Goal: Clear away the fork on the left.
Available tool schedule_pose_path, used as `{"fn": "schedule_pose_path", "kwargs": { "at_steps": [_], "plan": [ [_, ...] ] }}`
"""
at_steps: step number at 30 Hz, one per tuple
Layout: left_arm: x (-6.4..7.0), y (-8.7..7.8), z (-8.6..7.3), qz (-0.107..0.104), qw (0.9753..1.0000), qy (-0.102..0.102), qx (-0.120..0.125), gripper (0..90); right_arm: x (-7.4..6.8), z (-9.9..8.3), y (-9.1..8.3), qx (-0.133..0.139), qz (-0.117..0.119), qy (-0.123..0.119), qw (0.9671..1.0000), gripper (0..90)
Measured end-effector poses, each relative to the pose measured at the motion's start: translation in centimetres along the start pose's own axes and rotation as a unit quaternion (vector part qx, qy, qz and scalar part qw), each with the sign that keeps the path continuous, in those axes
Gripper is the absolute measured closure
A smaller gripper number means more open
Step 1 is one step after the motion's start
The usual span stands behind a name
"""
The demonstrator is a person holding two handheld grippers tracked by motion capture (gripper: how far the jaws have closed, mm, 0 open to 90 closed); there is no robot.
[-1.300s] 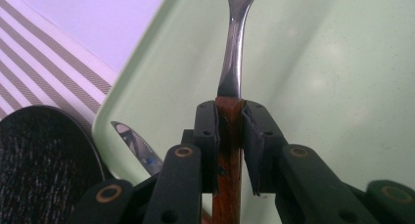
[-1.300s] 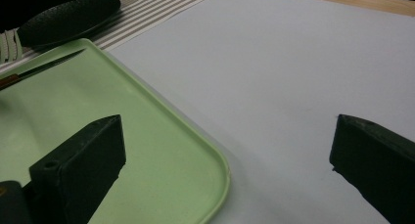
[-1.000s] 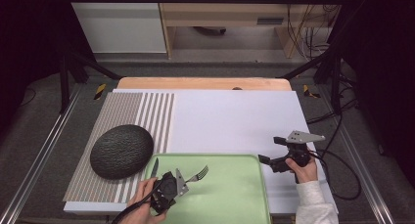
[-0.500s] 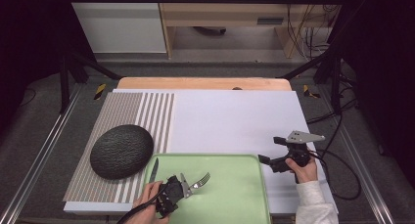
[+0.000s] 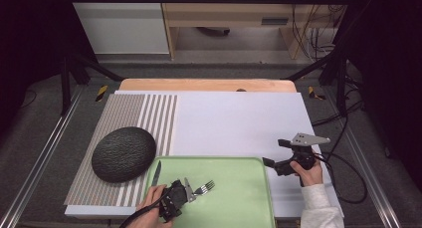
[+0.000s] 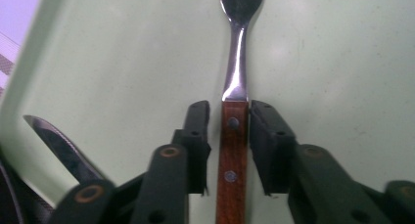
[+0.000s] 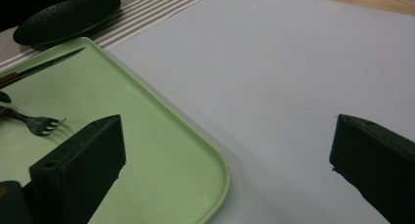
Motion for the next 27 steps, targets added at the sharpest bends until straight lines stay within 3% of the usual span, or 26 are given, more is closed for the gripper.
{"fn": "schedule_pose_path", "kwargs": {
  "at_steps": [4,5,6,8,9,10,11,12,14,18,23,27],
  "plan": [
    [-0.1,-0.4,0.1,-0.01,0.9998,-0.005,0.018,63.7,0.0,0.0,0.0,0.0,0.0,0.001,1.0,0.5],
    [-0.3,-0.8,0.2,-0.015,0.9993,-0.007,0.034,57.1,0.0,0.0,0.0,0.0,0.0,0.002,1.0,0.5],
    [-0.3,-0.8,0.2,-0.015,0.9993,-0.007,0.034,54.0,0.0,0.0,0.0,0.0,0.0,0.002,1.0,0.5],
    [-0.5,-1.3,0.4,-0.026,0.9979,-0.016,0.057,49.4,0.0,0.0,0.0,0.0,0.0,0.0,1.0,0.5],
    [-0.7,-1.5,0.4,-0.034,0.9966,-0.022,0.072,41.7,0.0,0.0,0.0,0.0,0.0,0.0,1.0,0.5],
    [-0.8,-1.6,0.5,-0.042,0.9948,-0.028,0.088,41.7,0.0,0.0,0.0,0.0,0.0,0.0,1.0,0.5],
    [-1.1,-1.8,0.6,-0.059,0.9915,-0.036,0.11,36.8,0.0,0.0,0.0,0.0,0.0,0.002,1.0,0.5],
    [-1.1,-1.8,0.6,-0.059,0.9915,-0.036,0.11,35.2,0.0,0.0,0.0,0.0,0.0,0.002,1.0,0.5],
    [-1.2,-1.8,0.7,-0.081,0.9874,-0.039,0.13,34.1,0.0,0.0,0.0,0.0,0.0,0.001,1.0,0.5],
    [-1.3,-1.3,1.1,-0.111,0.982,-0.042,0.147,37.9,0.0,0.0,0.0,0.0,-0.001,-0.001,1.0,0.5],
    [-0.9,-0.8,1.7,-0.122,0.9791,-0.042,0.157,55.4,0.0,0.0,0.0,0.0,0.0,0.001,1.0,0.5],
    [-0.9,-0.5,1.8,-0.132,0.9775,-0.053,0.156,61.5,0.0,0.0,0.0,0.0,-0.001,0.0,1.0,0.5]
  ]
}}
Point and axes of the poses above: each handheld gripper's, and its own axes: y roughly forward along the jaws, z roughly out of its top, x roughly to its right, the point moved 3 cm from there along y, roughly forward along the jaws
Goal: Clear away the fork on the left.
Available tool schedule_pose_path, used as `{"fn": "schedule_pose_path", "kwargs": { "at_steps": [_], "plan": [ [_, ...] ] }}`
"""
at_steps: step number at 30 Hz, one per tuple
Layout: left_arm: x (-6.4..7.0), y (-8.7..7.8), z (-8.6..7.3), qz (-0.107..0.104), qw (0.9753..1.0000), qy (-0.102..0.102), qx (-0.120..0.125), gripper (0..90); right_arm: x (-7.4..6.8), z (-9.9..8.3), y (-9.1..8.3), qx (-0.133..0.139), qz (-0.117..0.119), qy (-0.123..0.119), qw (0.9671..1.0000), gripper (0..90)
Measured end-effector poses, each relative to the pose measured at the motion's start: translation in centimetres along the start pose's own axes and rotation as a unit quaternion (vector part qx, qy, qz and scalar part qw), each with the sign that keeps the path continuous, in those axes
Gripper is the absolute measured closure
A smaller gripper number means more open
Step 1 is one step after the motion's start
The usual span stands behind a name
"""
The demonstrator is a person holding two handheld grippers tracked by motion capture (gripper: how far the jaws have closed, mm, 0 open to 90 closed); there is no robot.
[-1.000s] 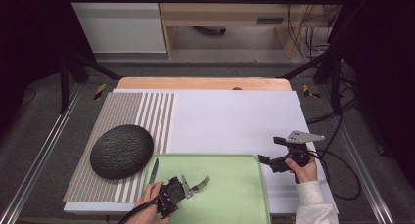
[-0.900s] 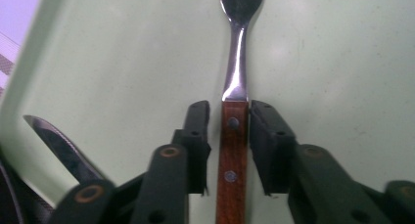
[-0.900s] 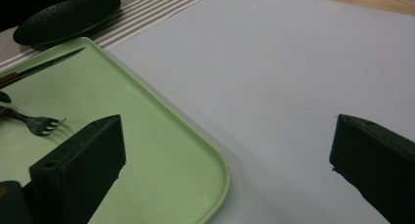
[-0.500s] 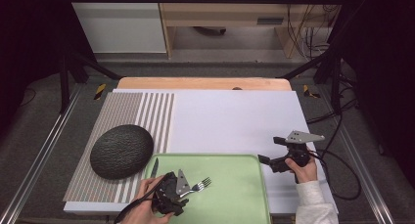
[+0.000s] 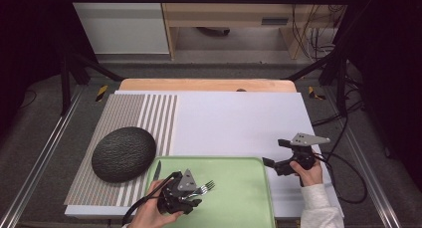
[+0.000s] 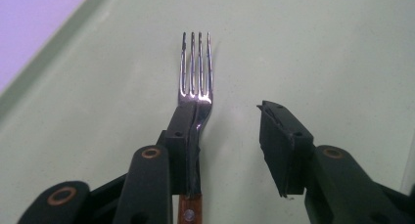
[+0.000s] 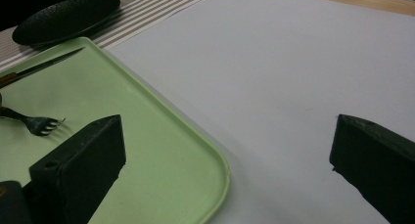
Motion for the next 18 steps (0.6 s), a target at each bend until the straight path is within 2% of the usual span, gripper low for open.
{"fn": "schedule_pose_path", "kwargs": {
  "at_steps": [3,6,11,18],
  "plan": [
    [-0.1,0.2,-0.2,-0.011,0.9999,-0.01,0.002,70.5,0.0,0.0,0.0,-0.001,0.0,0.001,1.0,0.5],
    [-0.3,0.5,-0.4,-0.011,0.9999,-0.01,-0.008,79.8,0.0,0.0,0.1,-0.002,0.001,0.001,1.0,0.5],
    [-0.4,0.7,-0.6,-0.017,0.9998,-0.007,-0.013,89.5,0.0,0.0,0.0,-0.001,0.0,0.0,1.0,0.5],
    [-0.5,1.2,-0.7,-0.02,0.9997,0.003,-0.015,89.9,-0.1,0.0,0.1,-0.002,0.001,0.001,1.0,0.5]
  ]
}}
Point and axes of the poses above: each handheld gripper's, and its own axes: y roughly forward along the jaws, z roughly out of its top, x roughly to its right, the point moved 3 cm from there along y, roughly forward along the jaws
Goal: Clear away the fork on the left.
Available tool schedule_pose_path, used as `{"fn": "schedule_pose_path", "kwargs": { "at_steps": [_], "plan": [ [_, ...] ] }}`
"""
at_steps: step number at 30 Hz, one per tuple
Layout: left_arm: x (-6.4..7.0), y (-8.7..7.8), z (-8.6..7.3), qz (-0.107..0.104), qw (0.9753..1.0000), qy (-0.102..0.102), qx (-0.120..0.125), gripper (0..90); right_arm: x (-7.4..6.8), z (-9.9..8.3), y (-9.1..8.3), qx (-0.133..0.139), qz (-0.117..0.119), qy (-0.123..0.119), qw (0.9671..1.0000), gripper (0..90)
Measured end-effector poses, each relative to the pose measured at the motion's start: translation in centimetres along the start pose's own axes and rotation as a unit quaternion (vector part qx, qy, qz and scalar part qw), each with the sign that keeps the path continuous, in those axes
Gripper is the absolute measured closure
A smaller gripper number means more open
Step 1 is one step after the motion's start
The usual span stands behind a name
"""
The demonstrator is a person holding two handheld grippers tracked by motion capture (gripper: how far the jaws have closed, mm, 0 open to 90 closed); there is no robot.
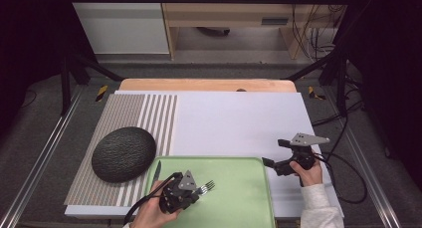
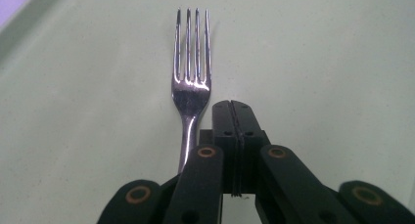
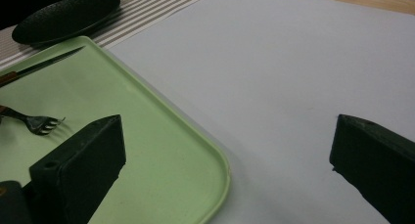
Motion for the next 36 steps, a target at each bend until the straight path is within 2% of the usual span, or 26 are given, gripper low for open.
{"fn": "schedule_pose_path", "kwargs": {
  "at_steps": [8,11,26,36],
  "plan": [
    [-0.2,0.6,-0.1,0.005,0.9999,0.012,-0.007,89.9,0.0,0.0,0.0,-0.001,-0.001,-0.002,1.0,0.5],
    [-0.3,0.7,-0.2,0.015,0.9997,0.016,-0.012,89.9,0.0,0.0,0.0,0.0,0.0,0.0,1.0,0.5],
    [-0.8,0.6,-0.5,0.027,0.9994,0.016,-0.014,89.9,0.1,0.0,-0.1,0.002,-0.001,-0.002,1.0,0.5],
    [-1.3,0.5,-0.6,0.046,0.9987,0.016,-0.018,89.9,0.0,0.0,0.0,0.001,-0.001,-0.001,1.0,0.5]
  ]
}}
Point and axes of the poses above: each handheld gripper's, and its own axes: y roughly forward along the jaws, z roughly out of its top, x roughly to its right, the point moved 3 cm from there along y, roughly forward along the jaws
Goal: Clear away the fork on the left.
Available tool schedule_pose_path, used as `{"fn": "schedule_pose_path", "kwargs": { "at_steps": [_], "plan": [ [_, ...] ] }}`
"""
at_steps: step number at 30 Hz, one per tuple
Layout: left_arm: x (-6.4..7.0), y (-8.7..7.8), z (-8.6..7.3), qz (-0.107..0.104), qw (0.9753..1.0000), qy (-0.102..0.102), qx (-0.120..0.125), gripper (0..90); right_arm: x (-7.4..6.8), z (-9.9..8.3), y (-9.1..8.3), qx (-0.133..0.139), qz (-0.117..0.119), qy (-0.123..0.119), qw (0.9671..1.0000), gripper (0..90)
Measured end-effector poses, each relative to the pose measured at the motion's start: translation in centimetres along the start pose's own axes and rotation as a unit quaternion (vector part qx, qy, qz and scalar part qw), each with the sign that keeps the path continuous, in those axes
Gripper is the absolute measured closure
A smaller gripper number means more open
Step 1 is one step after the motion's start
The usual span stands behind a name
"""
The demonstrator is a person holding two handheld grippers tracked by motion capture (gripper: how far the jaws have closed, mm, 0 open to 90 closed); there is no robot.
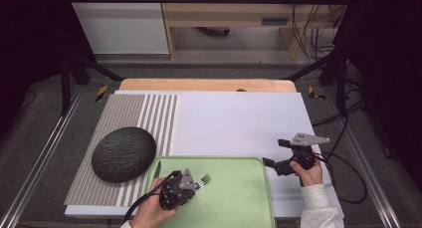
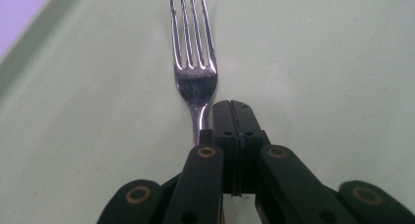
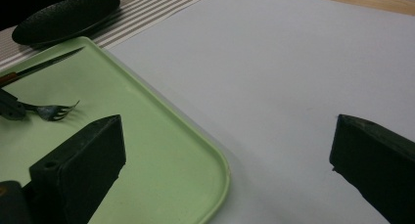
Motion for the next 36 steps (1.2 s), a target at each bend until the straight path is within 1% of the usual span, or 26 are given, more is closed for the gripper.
{"fn": "schedule_pose_path", "kwargs": {
  "at_steps": [6,9,10,22,28,36],
  "plan": [
    [-0.3,0.0,-0.1,0.005,1.0,-0.006,0.0,89.9,0.0,0.0,0.0,-0.001,0.0,0.0,1.0,0.5],
    [-0.5,-0.2,-0.2,0.01,0.9999,-0.01,0.001,89.9,0.0,0.0,0.0,0.0,0.0,0.0,1.0,0.5],
    [-0.7,-0.2,-0.3,0.015,0.9998,-0.013,0.001,89.9,0.0,0.0,0.0,-0.001,0.0,0.0,1.0,0.5],
    [-1.2,-0.4,-0.7,0.024,0.9995,-0.021,-0.002,89.9,0.0,0.0,0.0,-0.001,0.0,-0.001,1.0,0.5],
    [-1.3,-0.3,-0.8,0.021,0.9995,-0.021,-0.004,89.9,0.0,0.0,0.0,-0.001,0.0,-0.001,1.0,0.5],
    [-1.7,-0.3,-1.0,0.024,0.9994,-0.026,-0.006,89.9,0.0,0.0,0.0,-0.002,0.0,0.0,1.0,0.5]
  ]
}}
Point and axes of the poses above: each handheld gripper's, and its own axes: y roughly forward along the jaws, z roughly out of its top, x roughly to its right, the point moved 3 cm from there along y, roughly forward along the jaws
